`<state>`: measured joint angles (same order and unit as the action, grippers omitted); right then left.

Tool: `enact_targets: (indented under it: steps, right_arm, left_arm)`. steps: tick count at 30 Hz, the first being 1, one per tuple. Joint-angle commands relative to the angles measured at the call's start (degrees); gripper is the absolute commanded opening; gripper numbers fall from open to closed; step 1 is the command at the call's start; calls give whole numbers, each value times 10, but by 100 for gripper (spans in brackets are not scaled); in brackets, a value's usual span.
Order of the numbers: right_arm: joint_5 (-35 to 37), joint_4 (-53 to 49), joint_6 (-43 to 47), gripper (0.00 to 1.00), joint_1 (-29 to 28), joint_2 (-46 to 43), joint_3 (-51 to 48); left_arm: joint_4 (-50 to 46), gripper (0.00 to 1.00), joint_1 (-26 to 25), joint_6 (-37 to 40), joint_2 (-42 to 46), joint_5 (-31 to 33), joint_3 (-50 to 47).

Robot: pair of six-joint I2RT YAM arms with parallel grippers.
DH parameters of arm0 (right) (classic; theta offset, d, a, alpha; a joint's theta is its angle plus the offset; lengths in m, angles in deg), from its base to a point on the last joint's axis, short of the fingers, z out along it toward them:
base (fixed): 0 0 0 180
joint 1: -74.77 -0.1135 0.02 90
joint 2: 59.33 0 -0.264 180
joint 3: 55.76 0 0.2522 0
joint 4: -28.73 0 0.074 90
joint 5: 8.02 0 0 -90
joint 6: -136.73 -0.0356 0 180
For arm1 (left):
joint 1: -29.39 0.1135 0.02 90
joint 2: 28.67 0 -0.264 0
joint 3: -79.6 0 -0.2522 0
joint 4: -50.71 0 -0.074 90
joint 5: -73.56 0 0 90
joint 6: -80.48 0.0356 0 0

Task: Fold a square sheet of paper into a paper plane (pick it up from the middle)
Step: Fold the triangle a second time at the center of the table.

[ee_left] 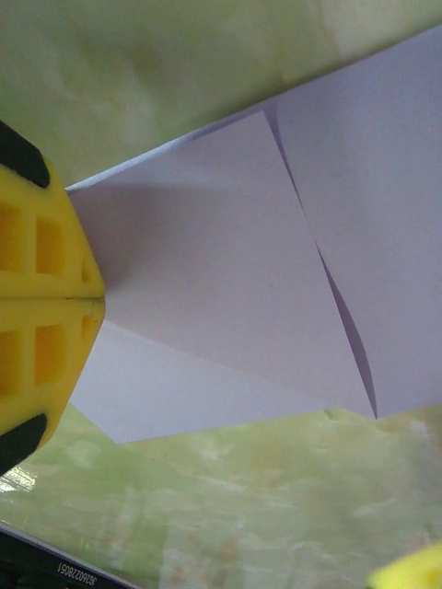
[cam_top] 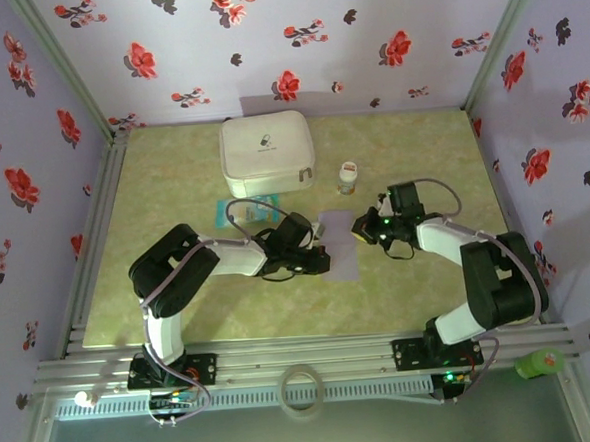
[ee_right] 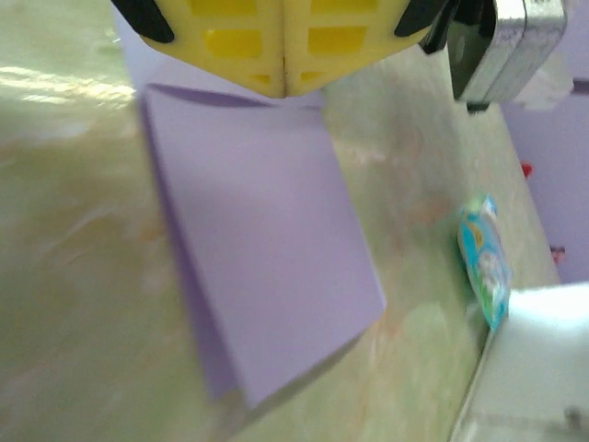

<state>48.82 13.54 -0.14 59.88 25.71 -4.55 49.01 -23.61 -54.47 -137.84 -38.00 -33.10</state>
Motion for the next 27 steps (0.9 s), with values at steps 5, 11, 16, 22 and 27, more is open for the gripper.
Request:
enact_targets:
  steps: [5,11,16,22,27]
  right_arm:
    - [-14,5,5,0,-20,51,-2]
    - [11,-23,16,0,-18,75,-5]
    - [46,-43,39,0,-14,81,-18]
    - [35,-27,47,0,-1,96,-32]
    - [33,-29,48,0,2,91,-30]
  left_arm:
    - [-44,0,-14,-16,-9,17,-16]
    - [-46,0,-13,-16,-7,22,-9]
    - [-41,0,-13,-16,-1,22,-11]
    - [-55,0,-13,3,31,22,24]
    - [-80,0,-13,12,20,-1,75]
